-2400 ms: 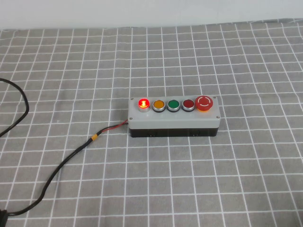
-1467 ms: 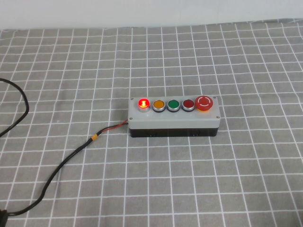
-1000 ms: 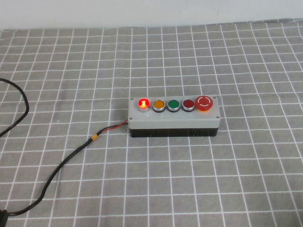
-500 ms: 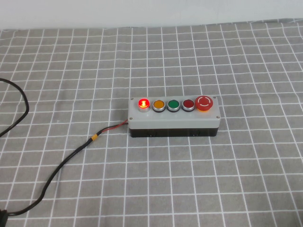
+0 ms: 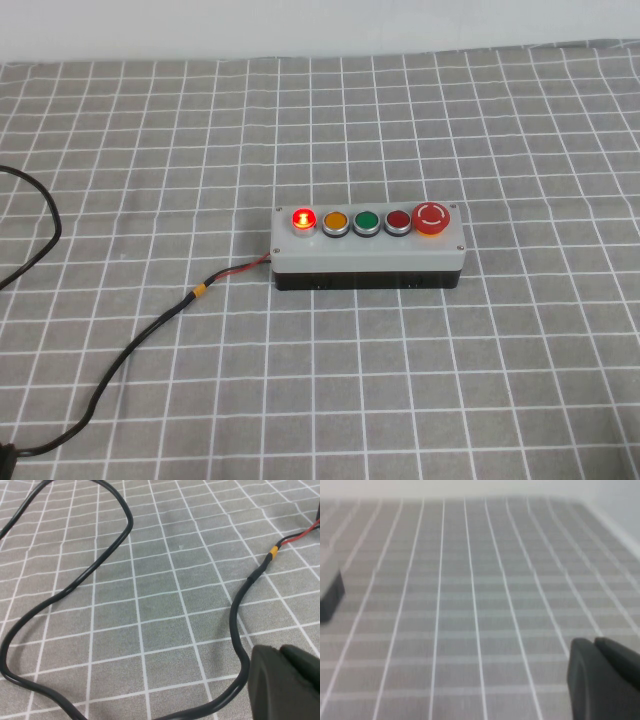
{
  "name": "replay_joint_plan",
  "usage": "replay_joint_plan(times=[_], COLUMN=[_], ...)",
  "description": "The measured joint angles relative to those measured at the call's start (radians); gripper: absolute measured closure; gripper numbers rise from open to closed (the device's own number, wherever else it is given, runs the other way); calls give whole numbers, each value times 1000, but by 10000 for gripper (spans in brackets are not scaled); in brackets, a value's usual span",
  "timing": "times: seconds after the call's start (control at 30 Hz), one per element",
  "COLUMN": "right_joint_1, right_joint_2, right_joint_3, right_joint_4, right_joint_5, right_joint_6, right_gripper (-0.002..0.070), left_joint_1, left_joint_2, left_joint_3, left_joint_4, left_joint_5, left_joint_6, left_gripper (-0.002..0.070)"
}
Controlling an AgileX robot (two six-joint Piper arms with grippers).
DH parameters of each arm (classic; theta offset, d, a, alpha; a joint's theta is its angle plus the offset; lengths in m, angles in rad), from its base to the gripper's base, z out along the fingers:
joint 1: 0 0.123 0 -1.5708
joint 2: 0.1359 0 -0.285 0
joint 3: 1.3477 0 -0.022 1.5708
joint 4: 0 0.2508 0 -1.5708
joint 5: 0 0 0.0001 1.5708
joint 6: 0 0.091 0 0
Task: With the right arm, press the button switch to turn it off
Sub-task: 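Press the lit red button on the button box to turn it off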
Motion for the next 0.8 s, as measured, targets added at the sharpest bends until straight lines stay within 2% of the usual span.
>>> replay_joint_plan(times=[0.17, 0.47, 0.7, 0.8], right_joint_1=[0, 0, 0, 0], right_joint_2=[0, 0, 0, 0], right_joint_3=[0, 0, 0, -43], right_joint_4=[0, 0, 0, 0], right_joint_5=[-104, -418, -899, -947], right_joint_6=[0, 0, 0, 26], right_gripper=[692, 692, 692, 692], left_joint_1=[0, 0, 0, 0], left_joint_2=[0, 0, 0, 0], left_joint_3=[0, 0, 0, 0], left_joint_4=[0, 0, 0, 0], left_joint_5=[0, 0, 0, 0], left_joint_6=[0, 0, 0, 0], left_gripper=[678, 678, 678, 678])
